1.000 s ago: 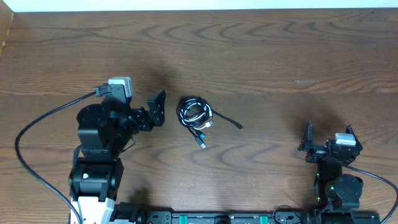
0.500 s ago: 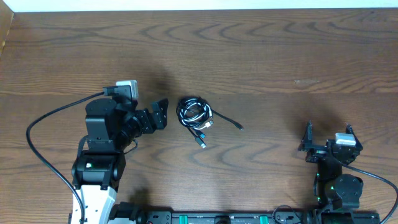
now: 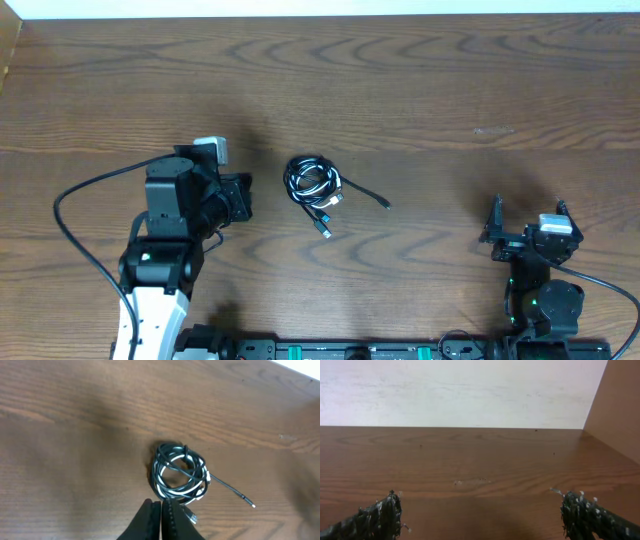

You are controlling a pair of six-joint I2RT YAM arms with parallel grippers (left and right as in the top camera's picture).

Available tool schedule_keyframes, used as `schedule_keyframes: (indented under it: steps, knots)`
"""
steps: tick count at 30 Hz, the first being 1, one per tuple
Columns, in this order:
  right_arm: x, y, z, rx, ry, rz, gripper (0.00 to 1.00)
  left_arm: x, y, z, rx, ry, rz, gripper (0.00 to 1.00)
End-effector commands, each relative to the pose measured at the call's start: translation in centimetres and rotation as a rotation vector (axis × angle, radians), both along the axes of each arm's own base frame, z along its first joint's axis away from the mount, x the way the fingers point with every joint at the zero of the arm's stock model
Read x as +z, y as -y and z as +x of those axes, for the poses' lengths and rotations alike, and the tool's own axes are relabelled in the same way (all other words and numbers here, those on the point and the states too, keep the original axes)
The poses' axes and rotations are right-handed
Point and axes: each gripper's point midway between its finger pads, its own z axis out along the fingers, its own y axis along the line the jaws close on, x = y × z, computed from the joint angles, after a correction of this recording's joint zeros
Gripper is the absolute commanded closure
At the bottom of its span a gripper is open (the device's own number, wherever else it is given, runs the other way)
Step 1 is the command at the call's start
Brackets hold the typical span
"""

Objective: Untangle cables
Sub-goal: 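Raise the left gripper and move it toward the coiled cable, then lower the left gripper beside the left edge of the cable coil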

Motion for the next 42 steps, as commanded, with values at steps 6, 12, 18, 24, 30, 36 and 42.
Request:
schedule_keyframes:
  steps: [6,12,18,24,30,36,42]
  knots:
    - [-0.1,0.4,-0.1,-0.021,-0.001,0.012,0.01,-2.4,0.2,-0.4,0.032,-0.141,-0.041,0.92]
    - [-0.1,0.4,-0.1,-0.021,-0.001,0.012,0.01,-5.1,0.2,-1.1,0.036,-0.264,-0.034,0.76]
    - [-0.1,0.4,-0.1,-0.021,-0.001,0.012,0.01,-7.1,0.4,-1.0,0.030,-0.339,-0.040,0.40]
    - [-0.1,0.4,-0.1,-0.021,-0.001,0.012,0.01,-7.8,1.7,-0.6,-0.020,-0.363,-0.102,0.25]
    - [-0.1,0.4,-0.1,-0.021,-0.001,0.012,0.01,-8.3,1.7,0.1,-0.020,-0.361,-0.102,0.15]
    - [-0.1,0.4,-0.1,-0.021,-0.001,0.012,0.01,-7.7,1.5,0.9,0.020,-0.347,-0.125,0.14]
    - [-0.1,0.4,-0.1,-0.021,-0.001,0.012,0.01,-2.4,0.3,3.0,0.098,-0.324,-0.104,0.14]
